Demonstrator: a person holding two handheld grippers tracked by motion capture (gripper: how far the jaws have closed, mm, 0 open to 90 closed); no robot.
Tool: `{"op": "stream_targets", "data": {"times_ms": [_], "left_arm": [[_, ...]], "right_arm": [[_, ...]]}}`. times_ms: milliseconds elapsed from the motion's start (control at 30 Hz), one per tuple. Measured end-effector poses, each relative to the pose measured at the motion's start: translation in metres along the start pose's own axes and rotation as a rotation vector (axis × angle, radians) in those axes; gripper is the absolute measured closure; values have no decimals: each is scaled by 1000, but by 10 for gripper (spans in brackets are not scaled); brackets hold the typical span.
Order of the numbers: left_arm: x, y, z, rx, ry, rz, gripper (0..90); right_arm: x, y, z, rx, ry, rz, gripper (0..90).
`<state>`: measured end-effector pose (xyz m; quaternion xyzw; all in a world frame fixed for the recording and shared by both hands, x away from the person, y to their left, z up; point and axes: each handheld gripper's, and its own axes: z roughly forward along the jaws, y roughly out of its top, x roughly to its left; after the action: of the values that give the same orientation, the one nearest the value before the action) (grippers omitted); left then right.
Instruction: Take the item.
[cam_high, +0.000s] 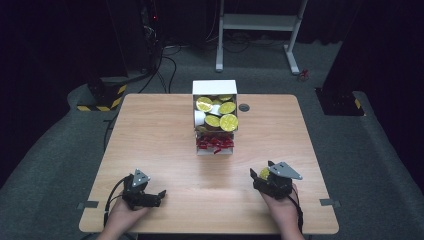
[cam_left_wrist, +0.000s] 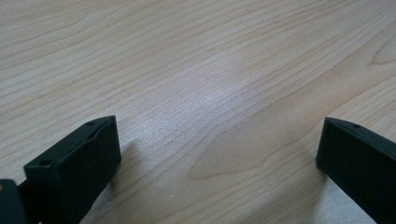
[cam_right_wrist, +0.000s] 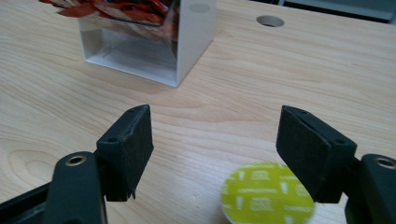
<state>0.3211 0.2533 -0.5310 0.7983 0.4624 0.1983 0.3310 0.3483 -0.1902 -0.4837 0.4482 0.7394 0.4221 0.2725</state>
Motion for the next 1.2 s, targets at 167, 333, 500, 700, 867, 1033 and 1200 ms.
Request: {"op": "stream_targets", "data": {"times_ms": [167,333,500,700,867,1033,1200], "left_arm": [[0,0,0,0,0,0,2],[0,0,0,0,-1,1,2],[0,0,0,1,-2,2,2],[0,0,0,1,-2,2,3],[0,0,0,1,-2,1,3],[0,0,0,1,-1,-2,4],[-1,-1,-1,0,0,-10,6]], "right_arm": [[17,2,6,2,27,-17,246],[34,2,17,29,72,-54,214],[52,-4,28,54,111,-96,214],[74,-12,43,91,143,-162,217],[89,-14,51,148,170,-222,245],[96,-11,59,218,197,-225,223],[97,-9,64,250,227,-177,198]]}}
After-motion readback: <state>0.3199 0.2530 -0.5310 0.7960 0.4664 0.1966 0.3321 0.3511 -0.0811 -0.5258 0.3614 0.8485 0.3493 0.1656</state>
